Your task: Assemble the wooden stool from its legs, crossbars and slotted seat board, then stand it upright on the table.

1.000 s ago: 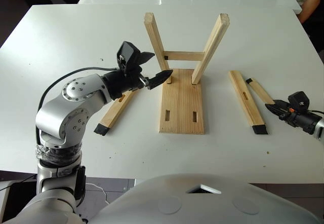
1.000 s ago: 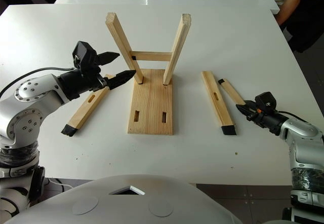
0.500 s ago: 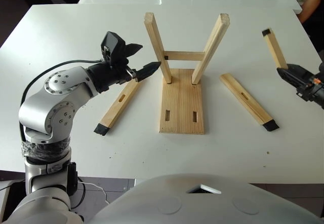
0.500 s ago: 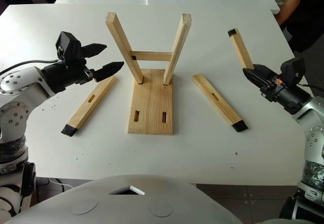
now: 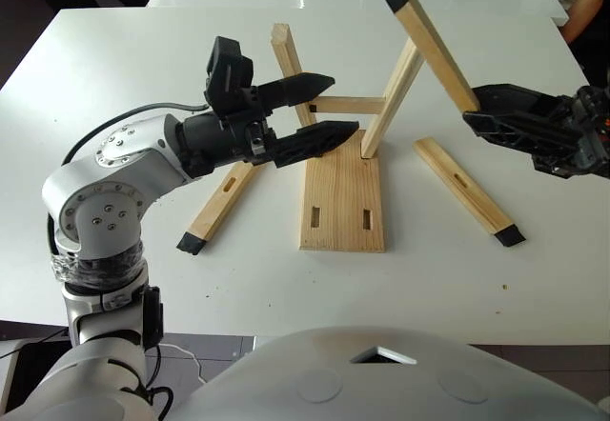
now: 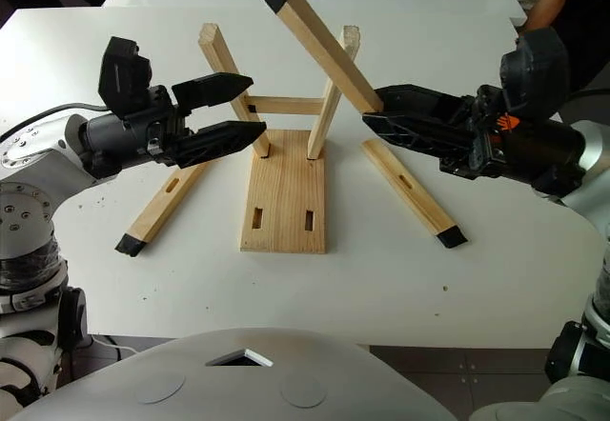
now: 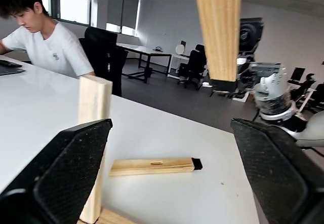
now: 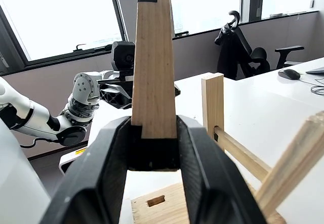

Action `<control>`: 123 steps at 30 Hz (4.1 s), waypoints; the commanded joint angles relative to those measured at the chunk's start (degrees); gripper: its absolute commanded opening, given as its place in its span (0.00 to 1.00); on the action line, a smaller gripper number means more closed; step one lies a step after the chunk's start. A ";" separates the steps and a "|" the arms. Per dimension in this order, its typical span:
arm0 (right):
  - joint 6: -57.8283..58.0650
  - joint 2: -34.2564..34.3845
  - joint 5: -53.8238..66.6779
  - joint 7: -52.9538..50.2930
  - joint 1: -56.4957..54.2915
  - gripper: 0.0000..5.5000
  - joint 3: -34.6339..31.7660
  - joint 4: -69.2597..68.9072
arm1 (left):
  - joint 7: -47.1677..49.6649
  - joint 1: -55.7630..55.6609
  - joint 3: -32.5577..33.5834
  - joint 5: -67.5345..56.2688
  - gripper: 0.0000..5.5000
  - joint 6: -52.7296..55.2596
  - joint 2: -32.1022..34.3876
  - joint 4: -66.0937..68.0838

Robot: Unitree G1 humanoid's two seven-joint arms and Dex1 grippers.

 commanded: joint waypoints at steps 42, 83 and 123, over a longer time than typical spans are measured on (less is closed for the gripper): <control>2.50 -1.40 -1.43 3.99 -4.35 0.24 9.02 -1.05 | 7.90 -5.27 -5.53 -20.14 0.24 -4.23 2.18 -2.24; -14.82 4.64 -39.22 -3.70 30.57 0.46 10.14 -12.86 | -42.02 11.11 -6.94 49.36 0.24 -59.13 30.97 48.02; -15.05 4.65 -43.73 -2.77 27.77 0.46 12.37 -10.49 | -40.34 9.48 -5.29 43.34 0.24 -49.93 21.88 31.85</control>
